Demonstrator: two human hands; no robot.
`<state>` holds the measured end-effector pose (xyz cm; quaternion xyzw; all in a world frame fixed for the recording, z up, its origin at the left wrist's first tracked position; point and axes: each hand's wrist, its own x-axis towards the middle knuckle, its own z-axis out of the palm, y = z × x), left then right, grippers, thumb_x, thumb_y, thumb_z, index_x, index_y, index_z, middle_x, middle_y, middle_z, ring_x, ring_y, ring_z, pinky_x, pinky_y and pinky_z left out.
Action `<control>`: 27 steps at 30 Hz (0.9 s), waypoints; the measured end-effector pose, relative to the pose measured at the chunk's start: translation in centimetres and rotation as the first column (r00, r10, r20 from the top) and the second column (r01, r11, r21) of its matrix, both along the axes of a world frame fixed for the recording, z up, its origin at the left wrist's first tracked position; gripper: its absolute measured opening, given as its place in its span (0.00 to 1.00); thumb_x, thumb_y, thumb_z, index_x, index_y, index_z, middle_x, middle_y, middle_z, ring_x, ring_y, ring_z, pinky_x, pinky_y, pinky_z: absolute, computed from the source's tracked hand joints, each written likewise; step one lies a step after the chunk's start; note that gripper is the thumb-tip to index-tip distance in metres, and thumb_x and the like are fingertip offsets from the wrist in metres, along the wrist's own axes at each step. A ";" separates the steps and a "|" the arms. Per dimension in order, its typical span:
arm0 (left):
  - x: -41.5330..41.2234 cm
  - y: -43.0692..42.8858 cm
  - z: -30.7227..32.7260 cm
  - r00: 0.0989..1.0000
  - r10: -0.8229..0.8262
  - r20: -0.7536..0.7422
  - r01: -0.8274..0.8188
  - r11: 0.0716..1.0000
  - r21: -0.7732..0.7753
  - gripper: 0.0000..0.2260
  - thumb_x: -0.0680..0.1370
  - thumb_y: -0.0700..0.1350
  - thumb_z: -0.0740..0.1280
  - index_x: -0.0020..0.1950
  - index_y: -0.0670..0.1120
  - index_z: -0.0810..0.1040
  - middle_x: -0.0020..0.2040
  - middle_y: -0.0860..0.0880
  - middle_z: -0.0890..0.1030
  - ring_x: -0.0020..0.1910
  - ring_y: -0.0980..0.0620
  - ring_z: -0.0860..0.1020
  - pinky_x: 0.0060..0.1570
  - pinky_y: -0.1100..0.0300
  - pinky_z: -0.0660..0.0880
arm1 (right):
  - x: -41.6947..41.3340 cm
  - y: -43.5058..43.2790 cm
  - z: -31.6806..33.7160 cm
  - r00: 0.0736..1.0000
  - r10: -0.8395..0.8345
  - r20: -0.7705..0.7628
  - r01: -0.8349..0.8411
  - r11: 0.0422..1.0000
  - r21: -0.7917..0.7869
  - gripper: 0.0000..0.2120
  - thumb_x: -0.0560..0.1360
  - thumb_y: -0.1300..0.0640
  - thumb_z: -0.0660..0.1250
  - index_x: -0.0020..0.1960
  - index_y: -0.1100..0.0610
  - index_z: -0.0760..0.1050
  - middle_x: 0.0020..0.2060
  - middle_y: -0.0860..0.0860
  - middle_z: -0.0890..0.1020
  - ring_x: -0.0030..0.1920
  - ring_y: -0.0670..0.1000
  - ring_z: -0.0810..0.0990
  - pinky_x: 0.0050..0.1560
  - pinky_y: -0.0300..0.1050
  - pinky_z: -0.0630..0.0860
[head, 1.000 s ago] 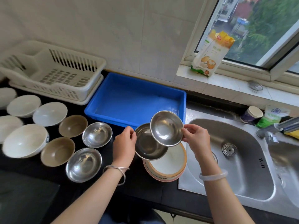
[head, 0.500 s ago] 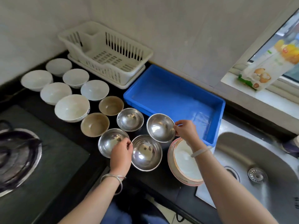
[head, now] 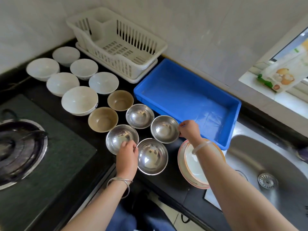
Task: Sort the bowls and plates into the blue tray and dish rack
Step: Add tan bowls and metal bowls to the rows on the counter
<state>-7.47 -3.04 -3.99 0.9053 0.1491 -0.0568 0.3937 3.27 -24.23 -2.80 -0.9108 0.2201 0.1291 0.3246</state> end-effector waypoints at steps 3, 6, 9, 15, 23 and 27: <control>-0.1 -0.1 -0.1 1.000 -0.012 0.000 0.012 0.999 0.047 0.05 0.77 0.40 0.62 0.41 0.42 0.72 0.43 0.48 0.73 0.36 0.49 0.72 0.34 0.57 0.67 | -0.1 0.0 -0.2 1.000 -0.012 -0.011 0.012 1.000 -0.008 0.11 0.70 0.64 0.61 0.45 0.71 0.78 0.36 0.66 0.80 0.46 0.65 0.81 0.49 0.53 0.78; -0.2 0.0 -0.1 1.000 -0.022 -0.008 0.023 0.996 0.090 0.05 0.77 0.41 0.63 0.41 0.42 0.72 0.41 0.49 0.74 0.35 0.49 0.73 0.32 0.56 0.69 | -0.3 0.1 -0.3 0.999 -0.010 -0.038 0.009 0.999 -0.031 0.11 0.70 0.65 0.61 0.44 0.70 0.79 0.33 0.63 0.79 0.38 0.61 0.78 0.43 0.48 0.77; -0.4 0.2 -0.2 1.000 -0.030 -0.002 0.030 0.996 0.087 0.04 0.77 0.39 0.63 0.41 0.42 0.73 0.41 0.49 0.74 0.36 0.49 0.74 0.34 0.55 0.71 | -0.4 0.2 -0.3 0.997 0.002 -0.080 -0.006 0.998 -0.057 0.09 0.69 0.66 0.60 0.38 0.66 0.79 0.32 0.60 0.78 0.36 0.56 0.72 0.37 0.43 0.70; -0.3 0.3 -0.3 0.999 -0.048 -0.002 0.048 0.995 0.090 0.04 0.77 0.38 0.62 0.46 0.42 0.76 0.44 0.49 0.75 0.38 0.49 0.75 0.35 0.56 0.74 | -0.2 0.3 -0.9 0.996 -0.013 -0.086 0.007 0.997 -0.079 0.08 0.70 0.66 0.60 0.37 0.64 0.76 0.33 0.60 0.77 0.35 0.56 0.72 0.36 0.43 0.68; -0.1 0.2 -0.3 0.999 -0.038 -0.027 0.040 0.994 0.100 0.05 0.77 0.38 0.61 0.46 0.43 0.76 0.46 0.48 0.76 0.37 0.47 0.75 0.35 0.55 0.73 | -0.3 1.0 -1.7 0.996 -0.006 -0.090 -0.013 0.980 -0.200 0.11 0.73 0.65 0.59 0.33 0.60 0.66 0.28 0.54 0.68 0.36 0.57 0.67 0.28 0.42 0.60; 0.1 0.0 -0.5 0.999 -0.033 -0.024 0.035 0.994 0.104 0.07 0.77 0.38 0.60 0.49 0.44 0.77 0.48 0.48 0.77 0.39 0.48 0.74 0.34 0.57 0.71 | -0.3 1.1 -1.4 0.994 0.012 -0.105 -0.035 0.975 -0.221 0.05 0.72 0.67 0.58 0.38 0.62 0.69 0.34 0.58 0.71 0.36 0.57 0.68 0.33 0.42 0.63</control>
